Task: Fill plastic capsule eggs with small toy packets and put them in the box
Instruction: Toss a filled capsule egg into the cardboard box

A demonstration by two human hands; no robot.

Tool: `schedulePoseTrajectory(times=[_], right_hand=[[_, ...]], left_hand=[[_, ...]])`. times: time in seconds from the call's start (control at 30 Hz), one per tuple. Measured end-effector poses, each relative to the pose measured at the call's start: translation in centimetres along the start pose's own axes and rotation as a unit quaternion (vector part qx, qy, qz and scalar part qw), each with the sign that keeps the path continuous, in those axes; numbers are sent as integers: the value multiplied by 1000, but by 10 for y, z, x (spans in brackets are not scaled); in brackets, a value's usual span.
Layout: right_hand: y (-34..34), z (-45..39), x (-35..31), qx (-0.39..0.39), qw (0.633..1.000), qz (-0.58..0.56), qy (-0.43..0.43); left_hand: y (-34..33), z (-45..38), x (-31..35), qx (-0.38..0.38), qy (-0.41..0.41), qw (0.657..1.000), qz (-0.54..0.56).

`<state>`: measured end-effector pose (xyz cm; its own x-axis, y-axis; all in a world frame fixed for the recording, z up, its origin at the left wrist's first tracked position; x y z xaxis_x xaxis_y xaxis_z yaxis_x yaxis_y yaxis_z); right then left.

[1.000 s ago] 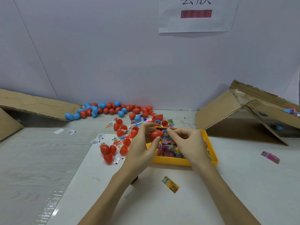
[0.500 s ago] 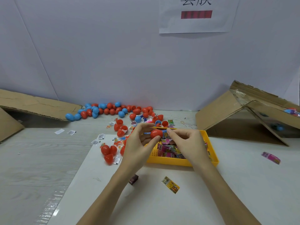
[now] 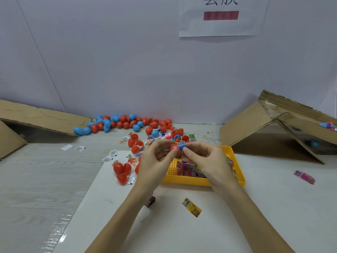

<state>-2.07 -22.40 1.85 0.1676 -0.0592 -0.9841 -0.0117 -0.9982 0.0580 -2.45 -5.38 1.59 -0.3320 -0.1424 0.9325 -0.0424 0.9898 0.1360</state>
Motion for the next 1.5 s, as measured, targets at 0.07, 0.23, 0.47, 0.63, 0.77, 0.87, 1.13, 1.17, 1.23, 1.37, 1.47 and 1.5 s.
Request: schedulePoseTrajectory(times=[0.07,0.23,0.47,0.63,0.77,0.87,1.13,1.17,1.23,1.37,1.47,1.5], right_hand=[[-1,1,-1,6,1000,11,15],[-3,2,-4,19,998,48,34],[-6,3,-3,9,997,69,28],[-5,3,-4,3,1000,-8,-5],[-8,6,-5,-35,980,-174,-85],[-11,8,-8,-63,948,-281,-135],[-21,11,-12,-101,900,-379,-190],[-22,12,-13,-101,897,-383,-195],[-24,13,-14,-97,892,-391,-207],[-26,16,-16,-95,879,-405,-232],[-29,18,-17,-98,878,-400,-245],[-29,19,-17,-97,880,-395,-245]], left_hand=[[1,-1,0,3,2,1000,-6],[1,-2,-1,13,9,1000,-9],[2,-2,-1,9,-6,1000,-12],[1,2,2,-21,-50,998,25],[-1,5,4,3,-157,981,-110],[-4,5,4,-3,-200,967,-158],[-6,4,4,3,-239,961,-139],[-6,4,4,6,-246,959,-140],[-5,4,5,13,-261,953,-150],[-7,6,3,26,-273,948,-158],[-8,8,1,29,-276,948,-154],[-8,8,1,31,-275,949,-154]])
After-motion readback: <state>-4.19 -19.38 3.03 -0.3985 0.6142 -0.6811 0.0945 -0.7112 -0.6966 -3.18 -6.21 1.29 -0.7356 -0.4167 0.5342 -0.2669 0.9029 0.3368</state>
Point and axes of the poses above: each hand's wrist, its own z-axis away from the middle knuckle, its own y-axis out of the back of the hand, x = y × z, the point moved 2 cm from there along -z, towards the middle knuckle, and after that the axes turned 3 degrees about -x, right-handed, at the moved point
